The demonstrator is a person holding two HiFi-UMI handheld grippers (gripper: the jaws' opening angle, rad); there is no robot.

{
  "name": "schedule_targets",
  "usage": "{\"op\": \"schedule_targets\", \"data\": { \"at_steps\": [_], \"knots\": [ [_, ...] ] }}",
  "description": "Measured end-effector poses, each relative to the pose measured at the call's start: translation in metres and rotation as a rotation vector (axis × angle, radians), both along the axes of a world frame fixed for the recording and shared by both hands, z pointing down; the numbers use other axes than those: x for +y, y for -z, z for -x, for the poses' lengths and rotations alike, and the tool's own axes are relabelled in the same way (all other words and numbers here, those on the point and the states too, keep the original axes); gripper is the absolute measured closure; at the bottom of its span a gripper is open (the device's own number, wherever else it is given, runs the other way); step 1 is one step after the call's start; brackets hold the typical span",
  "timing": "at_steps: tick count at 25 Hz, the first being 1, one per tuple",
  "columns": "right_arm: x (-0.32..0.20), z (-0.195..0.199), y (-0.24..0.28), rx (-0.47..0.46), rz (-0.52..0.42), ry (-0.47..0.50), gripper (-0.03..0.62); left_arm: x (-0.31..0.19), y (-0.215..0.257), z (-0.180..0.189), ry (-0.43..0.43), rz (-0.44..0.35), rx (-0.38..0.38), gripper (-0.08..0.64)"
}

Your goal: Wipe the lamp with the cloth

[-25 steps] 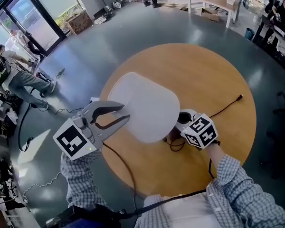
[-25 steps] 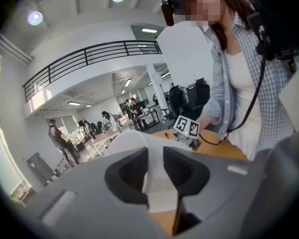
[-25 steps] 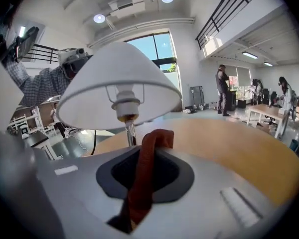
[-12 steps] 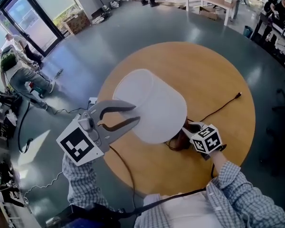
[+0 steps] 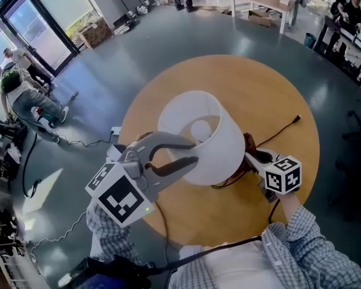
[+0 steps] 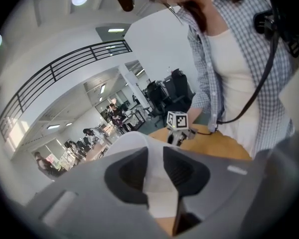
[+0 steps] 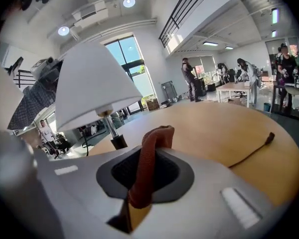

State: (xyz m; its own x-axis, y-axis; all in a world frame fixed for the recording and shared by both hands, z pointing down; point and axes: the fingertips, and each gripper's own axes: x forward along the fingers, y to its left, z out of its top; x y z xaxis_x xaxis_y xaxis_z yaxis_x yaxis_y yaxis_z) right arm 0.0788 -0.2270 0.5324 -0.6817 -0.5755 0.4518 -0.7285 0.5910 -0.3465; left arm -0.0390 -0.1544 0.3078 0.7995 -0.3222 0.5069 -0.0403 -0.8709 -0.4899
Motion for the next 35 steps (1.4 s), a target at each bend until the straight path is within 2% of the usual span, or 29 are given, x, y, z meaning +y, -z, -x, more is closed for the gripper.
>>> {"op": "schedule_targets", "data": {
  "at_steps": [4,7,11,13,15,19,23,28,30,32,35],
  "knots": [
    [-0.007,-0.037,0.026,0.028,-0.084,-0.062,0.545,0.01,-0.003,-0.017,-0.02,-0.029,-0.056,0.463],
    [-0.006,-0.065,0.035,0.134,-0.148,-0.078,0.545,0.017,-0.004,-0.032,-0.049,-0.052,-0.089,0.462],
    [0.009,-0.084,0.009,0.366,-0.164,0.005,0.545,0.024,-0.009,-0.045,-0.057,-0.079,-0.118,0.462],
    [0.025,-0.083,-0.02,0.453,-0.129,0.075,0.545,0.026,-0.012,-0.052,-0.052,-0.089,-0.123,0.46],
    [0.044,-0.072,-0.052,0.501,-0.079,0.146,0.545,0.027,-0.015,-0.056,-0.043,-0.091,-0.124,0.46],
    [0.078,-0.018,-0.093,0.507,-0.006,0.282,0.545,0.021,-0.013,-0.046,-0.028,-0.086,-0.117,0.459],
    [0.108,0.025,-0.106,0.489,0.033,0.378,0.53,0.027,-0.005,-0.037,-0.009,-0.081,-0.112,0.455],
    [0.122,0.037,-0.114,0.442,0.107,0.409,0.343,0.027,-0.003,-0.039,0.014,-0.073,-0.093,0.443],
    [0.124,0.041,-0.112,0.433,0.113,0.416,0.314,0.025,-0.004,-0.037,0.026,-0.076,-0.093,0.434],
    [0.124,0.045,-0.108,0.412,0.117,0.409,0.278,0.023,-0.005,-0.037,0.033,-0.08,-0.091,0.394],
    [0.123,0.041,-0.106,0.406,0.118,0.404,0.27,0.022,-0.006,-0.042,0.037,-0.076,-0.072,0.377]
  ]
}}
